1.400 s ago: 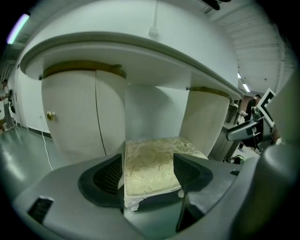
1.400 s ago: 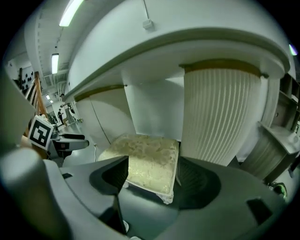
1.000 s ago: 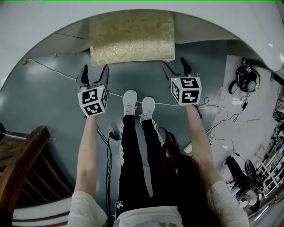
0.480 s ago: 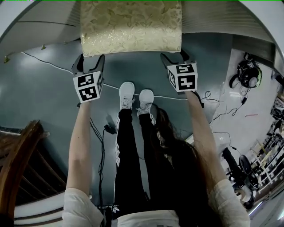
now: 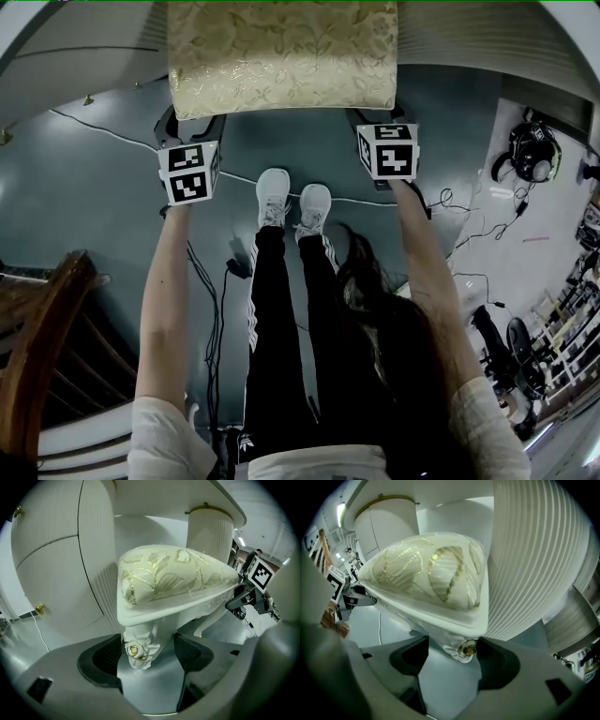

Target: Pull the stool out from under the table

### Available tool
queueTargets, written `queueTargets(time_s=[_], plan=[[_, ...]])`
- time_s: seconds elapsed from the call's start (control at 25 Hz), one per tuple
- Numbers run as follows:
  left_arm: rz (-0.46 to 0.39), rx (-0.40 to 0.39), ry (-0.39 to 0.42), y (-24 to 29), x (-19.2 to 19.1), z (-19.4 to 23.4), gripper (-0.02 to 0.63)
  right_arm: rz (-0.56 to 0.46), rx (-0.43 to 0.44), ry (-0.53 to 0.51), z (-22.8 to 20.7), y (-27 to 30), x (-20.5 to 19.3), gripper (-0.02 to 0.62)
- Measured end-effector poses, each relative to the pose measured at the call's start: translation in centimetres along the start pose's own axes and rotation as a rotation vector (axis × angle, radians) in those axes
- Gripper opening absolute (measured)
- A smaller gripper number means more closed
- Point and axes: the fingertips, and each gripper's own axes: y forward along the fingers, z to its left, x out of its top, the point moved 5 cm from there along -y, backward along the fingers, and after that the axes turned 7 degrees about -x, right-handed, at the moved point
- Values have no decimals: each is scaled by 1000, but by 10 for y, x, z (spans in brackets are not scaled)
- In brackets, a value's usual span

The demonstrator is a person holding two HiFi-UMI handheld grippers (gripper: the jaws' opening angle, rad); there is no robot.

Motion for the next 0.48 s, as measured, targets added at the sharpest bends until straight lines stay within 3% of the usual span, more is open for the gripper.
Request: queueTargets(time_s=[0.32,0.48], plan=[[46,-28,126,12,4,2,328,26,2,17,-1,15,-1,322],[45,-34,132,15,5,4,328,37,7,31,-2,22,-2,314]])
